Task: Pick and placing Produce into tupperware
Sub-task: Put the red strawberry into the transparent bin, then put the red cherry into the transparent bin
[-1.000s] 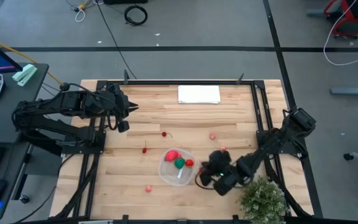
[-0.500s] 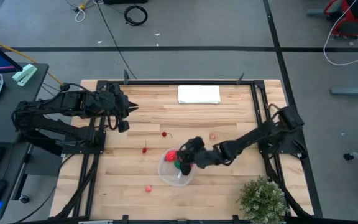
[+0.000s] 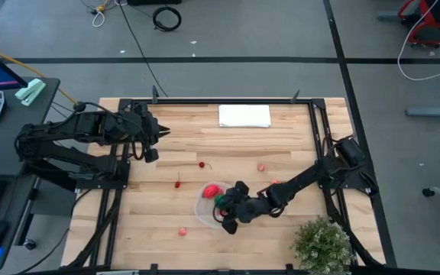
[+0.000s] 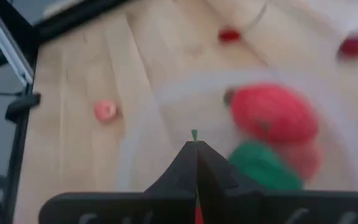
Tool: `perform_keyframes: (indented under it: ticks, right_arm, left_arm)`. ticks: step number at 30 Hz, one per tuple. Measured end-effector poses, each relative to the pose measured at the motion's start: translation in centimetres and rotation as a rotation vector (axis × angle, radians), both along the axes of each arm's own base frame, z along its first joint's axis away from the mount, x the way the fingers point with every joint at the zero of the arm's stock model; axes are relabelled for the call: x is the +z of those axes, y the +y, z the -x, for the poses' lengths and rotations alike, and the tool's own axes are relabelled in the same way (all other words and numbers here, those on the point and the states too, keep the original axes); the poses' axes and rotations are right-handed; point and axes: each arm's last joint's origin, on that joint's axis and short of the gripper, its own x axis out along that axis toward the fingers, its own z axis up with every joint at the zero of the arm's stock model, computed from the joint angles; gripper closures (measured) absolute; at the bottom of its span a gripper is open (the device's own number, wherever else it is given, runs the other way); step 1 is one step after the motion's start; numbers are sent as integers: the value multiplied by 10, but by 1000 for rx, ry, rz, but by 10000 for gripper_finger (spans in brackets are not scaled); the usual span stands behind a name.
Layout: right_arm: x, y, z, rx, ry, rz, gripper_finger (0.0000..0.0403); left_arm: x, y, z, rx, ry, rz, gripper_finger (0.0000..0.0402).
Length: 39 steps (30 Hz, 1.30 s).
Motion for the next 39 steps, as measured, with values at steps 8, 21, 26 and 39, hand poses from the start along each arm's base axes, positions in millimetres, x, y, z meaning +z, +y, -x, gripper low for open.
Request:
perform_keyframes:
  ticks: [8,21,26,39]
  right_arm:
    - [-14,-4,2,6,97,2,362]
    - [12,-25,-2,-28,34,3,263]
    - [18,-35,-3,-45,26,15,258]
    - [45,-27,14,-24,20,-7,266]
  left_arm:
    - [0,0,0,2,-2,3,350]
    - [-7,0,-8,34,29,45,319]
    - [-25,0,-29,40,166,46,292]
    - [-101,-13,-66,79,564,338,240]
